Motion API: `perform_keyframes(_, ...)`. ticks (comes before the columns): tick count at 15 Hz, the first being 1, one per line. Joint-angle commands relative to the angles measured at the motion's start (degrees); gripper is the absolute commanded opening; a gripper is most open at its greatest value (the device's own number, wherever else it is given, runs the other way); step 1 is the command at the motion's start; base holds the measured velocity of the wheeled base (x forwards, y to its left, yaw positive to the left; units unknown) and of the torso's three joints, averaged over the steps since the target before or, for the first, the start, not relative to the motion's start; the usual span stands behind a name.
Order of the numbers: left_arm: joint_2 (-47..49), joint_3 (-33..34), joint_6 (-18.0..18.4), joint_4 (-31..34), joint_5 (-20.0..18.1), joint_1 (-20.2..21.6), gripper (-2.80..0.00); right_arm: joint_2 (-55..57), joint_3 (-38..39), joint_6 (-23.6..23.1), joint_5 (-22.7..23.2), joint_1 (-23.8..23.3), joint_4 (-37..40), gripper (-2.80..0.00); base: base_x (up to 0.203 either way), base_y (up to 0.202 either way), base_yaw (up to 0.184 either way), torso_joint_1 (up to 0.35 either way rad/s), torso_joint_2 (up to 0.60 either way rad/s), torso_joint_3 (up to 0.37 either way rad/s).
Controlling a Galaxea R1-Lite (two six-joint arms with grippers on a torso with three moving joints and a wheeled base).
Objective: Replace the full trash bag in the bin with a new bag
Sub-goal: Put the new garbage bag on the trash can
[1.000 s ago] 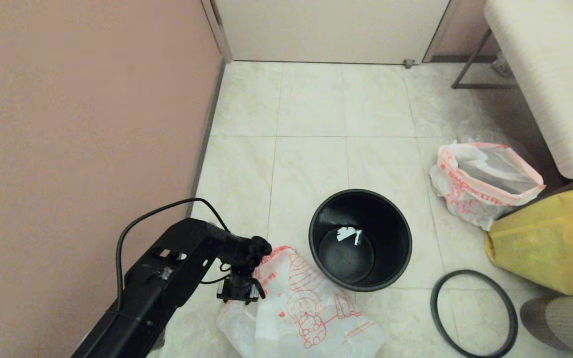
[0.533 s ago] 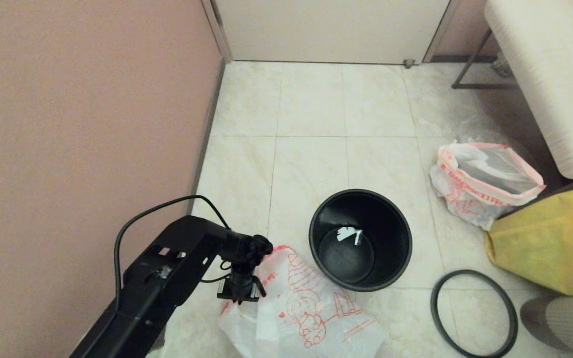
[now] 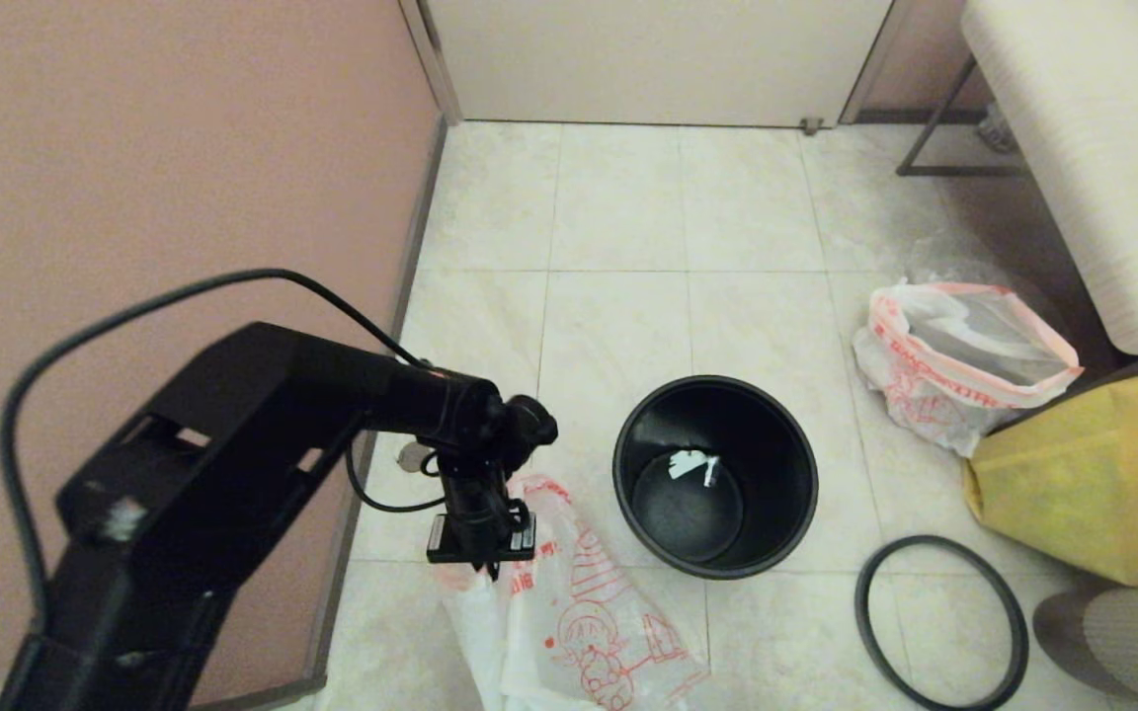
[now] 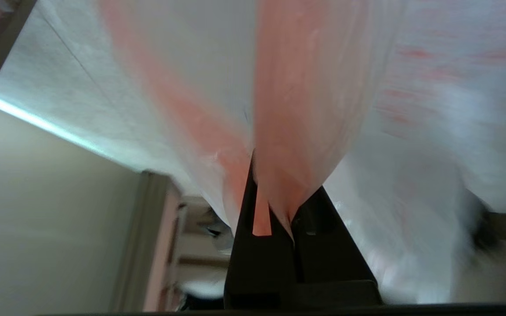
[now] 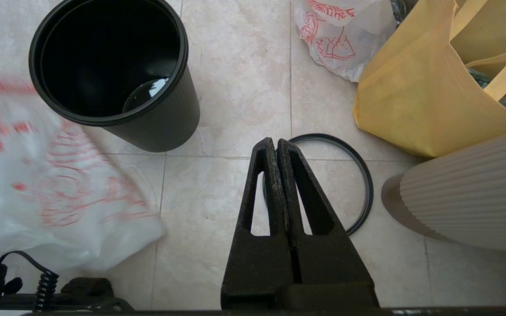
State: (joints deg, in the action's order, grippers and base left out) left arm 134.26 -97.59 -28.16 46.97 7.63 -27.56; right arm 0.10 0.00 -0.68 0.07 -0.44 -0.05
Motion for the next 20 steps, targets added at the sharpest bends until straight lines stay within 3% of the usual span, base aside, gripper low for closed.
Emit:
perform_keyframes(1, -16.6, 5.0, -1.2, 0.9, -0.1, -2.6, -2.80, 0.0, 0.0, 0.0, 0.0, 0.0, 0.0, -2.80, 0.000, 0.000, 0.000, 0.000, 0.00, 0.000)
perform_keyframes(5, -32.9, 8.4, -4.8, 8.8, 3.1, -9.6, -2.80, 0.0, 0.0, 0.0, 0.0, 0.0, 0.0, -2.80, 0.000, 0.000, 0.000, 0.000, 0.00, 0.000)
perform_keyframes(9, -46.0, 7.8, -5.9, 17.7, 3.7, -17.6, -2.80, 0.0, 0.0, 0.0, 0.0, 0.0, 0.0, -2.80, 0.000, 0.000, 0.000, 0.000, 0.00, 0.000)
perform_keyframes(11, -48.9, 6.9, -5.9, 18.8, 2.1, -20.3, -2.80, 0.0, 0.0, 0.0, 0.0, 0.0, 0.0, -2.80, 0.000, 0.000, 0.000, 0.000, 0.00, 0.000)
perform_keyframes(13, -50.5, 6.4, -5.7, 18.8, -2.0, -21.4, -2.80, 0.0, 0.0, 0.0, 0.0, 0.0, 0.0, -2.80, 0.000, 0.000, 0.000, 0.000, 0.00, 0.000)
perform_keyframes(15, -51.2, 4.2, -3.5, 18.6, -3.9, -23.5, -2.80, 0.0, 0.0, 0.0, 0.0, 0.0, 0.0, -2.80, 0.000, 0.000, 0.000, 0.000, 0.00, 0.000)
perform_keyframes(17, -51.2, 1.5, -2.4, 18.4, -4.1, -26.0, -2.80, 0.0, 0.0, 0.0, 0.0, 0.0, 0.0, -2.80, 0.000, 0.000, 0.000, 0.000, 0.00, 0.000)
perform_keyframes(20, -51.6, -4.9, -2.2, 18.5, -0.5, -28.0, -2.80, 0.0, 0.0, 0.0, 0.0, 0.0, 0.0, -2.80, 0.000, 0.000, 0.000, 0.000, 0.00, 0.000)
